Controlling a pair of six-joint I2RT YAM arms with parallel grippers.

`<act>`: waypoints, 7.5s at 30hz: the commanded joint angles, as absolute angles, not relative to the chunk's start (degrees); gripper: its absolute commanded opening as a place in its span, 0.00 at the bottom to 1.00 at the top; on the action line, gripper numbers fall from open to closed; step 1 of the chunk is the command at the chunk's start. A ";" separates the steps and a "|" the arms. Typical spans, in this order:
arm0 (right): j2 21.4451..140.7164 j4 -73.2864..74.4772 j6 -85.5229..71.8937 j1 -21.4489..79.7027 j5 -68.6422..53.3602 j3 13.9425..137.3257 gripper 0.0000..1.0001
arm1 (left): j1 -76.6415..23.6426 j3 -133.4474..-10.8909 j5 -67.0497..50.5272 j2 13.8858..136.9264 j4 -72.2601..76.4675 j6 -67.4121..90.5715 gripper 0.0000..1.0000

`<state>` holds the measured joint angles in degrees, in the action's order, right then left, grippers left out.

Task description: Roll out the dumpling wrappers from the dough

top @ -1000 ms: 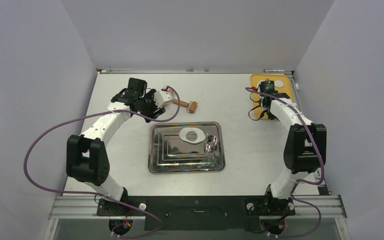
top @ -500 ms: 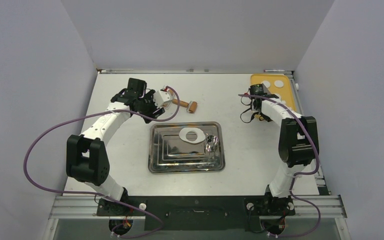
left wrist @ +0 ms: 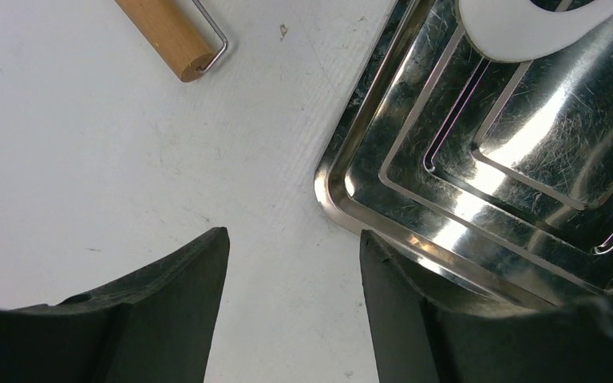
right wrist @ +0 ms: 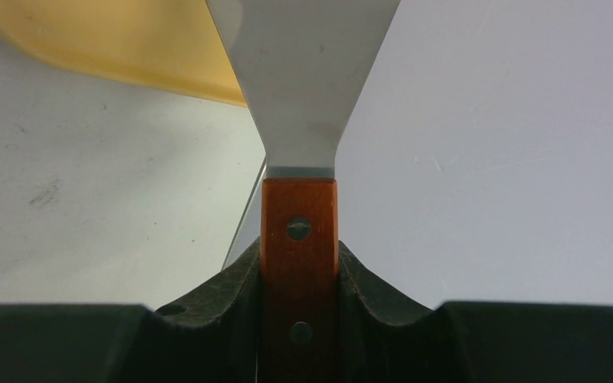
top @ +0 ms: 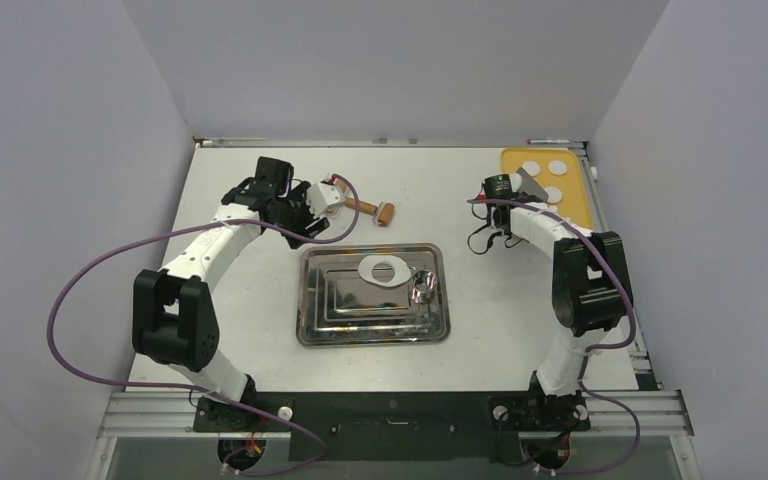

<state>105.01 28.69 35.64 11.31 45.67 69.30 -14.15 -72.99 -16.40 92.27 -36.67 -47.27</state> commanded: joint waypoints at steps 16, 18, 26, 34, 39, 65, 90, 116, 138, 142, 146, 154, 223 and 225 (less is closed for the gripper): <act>103.85 15.88 49.07 13.73 61.35 65.83 0.08 | -13.84 -74.81 -19.48 91.41 -38.01 -49.38 0.58; 104.16 14.91 50.29 13.87 61.89 65.49 0.08 | -13.81 -74.80 -19.70 91.41 -38.16 -49.40 0.58; 105.99 12.67 51.82 12.14 64.43 65.66 0.08 | -13.88 -74.71 -19.91 90.97 -38.52 -49.91 0.58; 104.44 6.57 57.06 10.99 68.15 63.57 0.08 | -13.82 -75.07 -20.29 91.49 -38.78 -50.10 0.58; 104.49 -3.14 65.01 10.99 70.02 59.29 0.09 | -13.89 -75.06 -20.56 91.58 -38.81 -50.10 0.58; 112.09 -50.71 104.79 12.83 72.47 52.71 0.08 | -13.86 -75.61 -21.47 91.41 -40.25 -51.03 0.58; 99.37 28.69 30.38 12.79 56.51 81.33 0.08 | -13.07 -78.26 -21.08 93.54 -41.67 -48.42 0.58; 112.28 31.09 24.35 9.43 34.29 89.68 0.08 | -12.56 -79.97 -20.29 95.74 -44.32 -46.67 0.58; 120.23 31.77 25.97 13.91 42.82 94.13 0.08 | -12.52 -80.40 -20.41 96.90 -44.53 -46.78 0.58; 120.32 31.64 26.13 13.65 44.66 93.94 0.09 | -12.57 -80.77 -20.45 97.12 -44.82 -46.81 0.58; 120.04 32.46 25.26 12.98 46.04 94.20 0.08 | -12.57 -80.69 -20.49 96.94 -44.81 -46.86 0.58; 118.44 32.61 25.03 11.58 47.67 91.60 0.08 | -12.54 -80.77 -20.57 96.94 -44.91 -47.09 0.58; 98.53 47.50 -1.62 26.26 31.22 84.26 0.08 | -11.61 -82.36 -21.98 96.90 -46.80 -46.85 0.58; 97.90 45.93 -5.92 27.14 24.47 83.08 0.09 | -11.43 -82.08 -21.93 96.66 -47.01 -46.57 0.58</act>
